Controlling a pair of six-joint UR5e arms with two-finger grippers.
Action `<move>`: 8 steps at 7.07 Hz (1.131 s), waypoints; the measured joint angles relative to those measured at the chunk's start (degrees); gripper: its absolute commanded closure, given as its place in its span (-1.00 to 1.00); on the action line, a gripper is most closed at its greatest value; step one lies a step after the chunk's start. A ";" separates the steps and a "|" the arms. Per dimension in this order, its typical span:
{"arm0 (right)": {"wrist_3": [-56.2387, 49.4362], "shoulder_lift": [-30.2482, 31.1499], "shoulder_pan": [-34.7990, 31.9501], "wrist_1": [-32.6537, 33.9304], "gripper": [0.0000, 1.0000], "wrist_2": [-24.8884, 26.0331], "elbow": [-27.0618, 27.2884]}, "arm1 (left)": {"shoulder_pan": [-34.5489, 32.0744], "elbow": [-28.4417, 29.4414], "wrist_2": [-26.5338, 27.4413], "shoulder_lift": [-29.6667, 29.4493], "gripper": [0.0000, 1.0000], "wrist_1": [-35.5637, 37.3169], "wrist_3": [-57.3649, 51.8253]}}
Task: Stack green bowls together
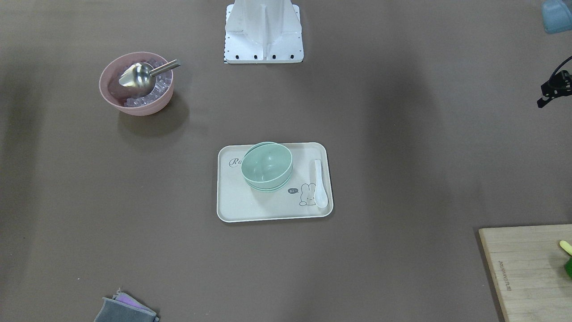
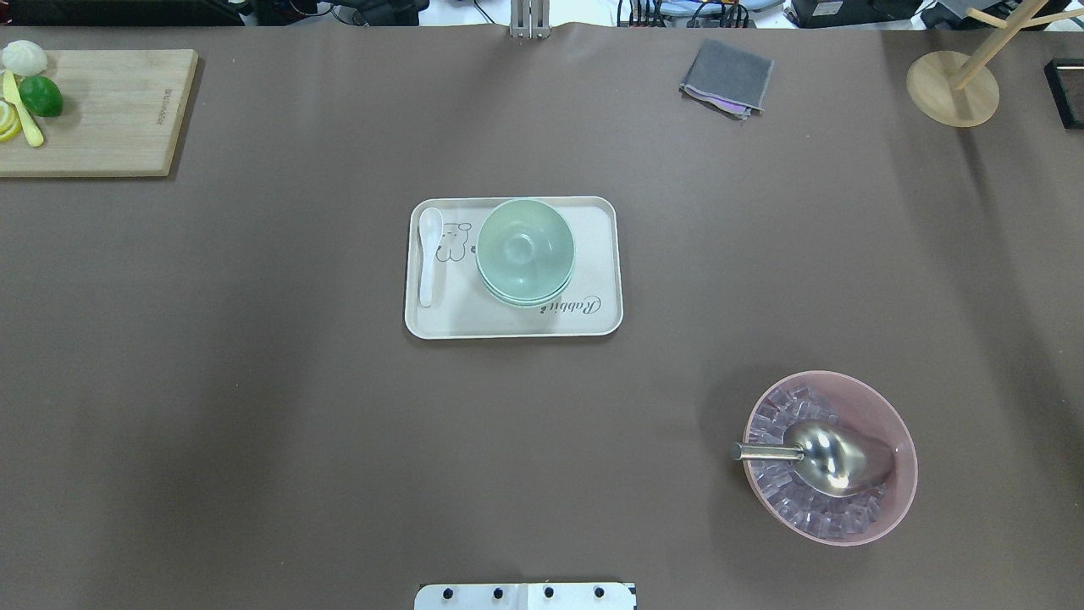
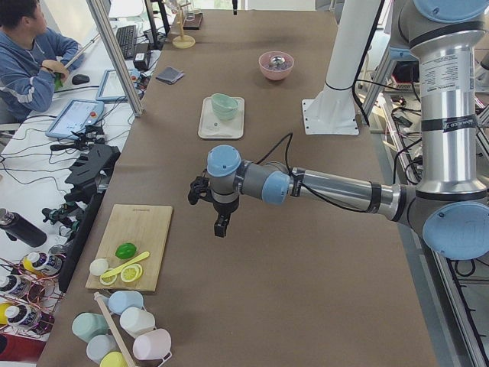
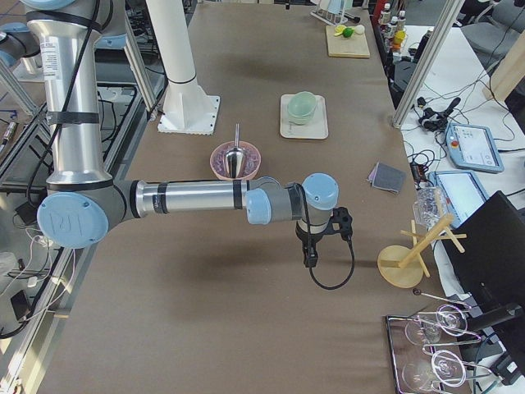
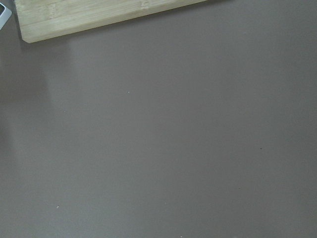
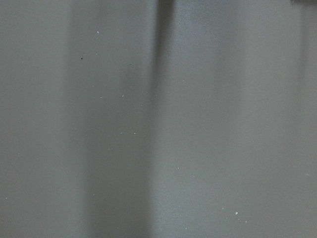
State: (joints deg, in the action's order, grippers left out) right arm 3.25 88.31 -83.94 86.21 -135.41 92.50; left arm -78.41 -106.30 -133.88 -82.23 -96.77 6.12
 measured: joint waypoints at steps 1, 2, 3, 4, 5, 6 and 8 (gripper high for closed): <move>0.00 0.01 0.00 -0.04 -1.00 0.01 0.02 | 0.01 0.01 -0.30 0.08 -0.96 -0.01 0.01; 0.00 0.01 0.01 -0.07 -1.00 0.04 0.02 | 0.01 -0.06 -0.38 0.18 -0.96 -0.05 -0.02; 0.00 0.04 0.04 -0.06 -1.00 -0.01 0.02 | 0.01 -0.09 -0.41 0.26 -0.96 -0.07 -0.04; 0.00 0.23 0.06 -0.03 -1.00 -0.17 0.14 | 0.07 -0.05 -0.41 0.29 -0.96 -0.08 -0.05; -0.02 0.56 0.11 -0.02 -1.00 -0.34 0.38 | 0.10 -0.07 -0.41 0.33 -0.97 -0.09 -0.03; -0.06 0.75 0.13 -0.05 -1.00 -0.39 0.50 | 0.20 0.15 -0.36 0.07 -0.96 -0.07 0.03; -0.09 0.77 0.24 -0.08 -1.00 -0.16 0.48 | 0.40 2.00 -0.26 -1.56 -0.96 0.01 0.06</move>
State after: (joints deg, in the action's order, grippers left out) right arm 3.17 89.08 -83.70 86.14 -135.57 92.98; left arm -78.01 -104.30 -134.14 -83.79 -96.76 6.17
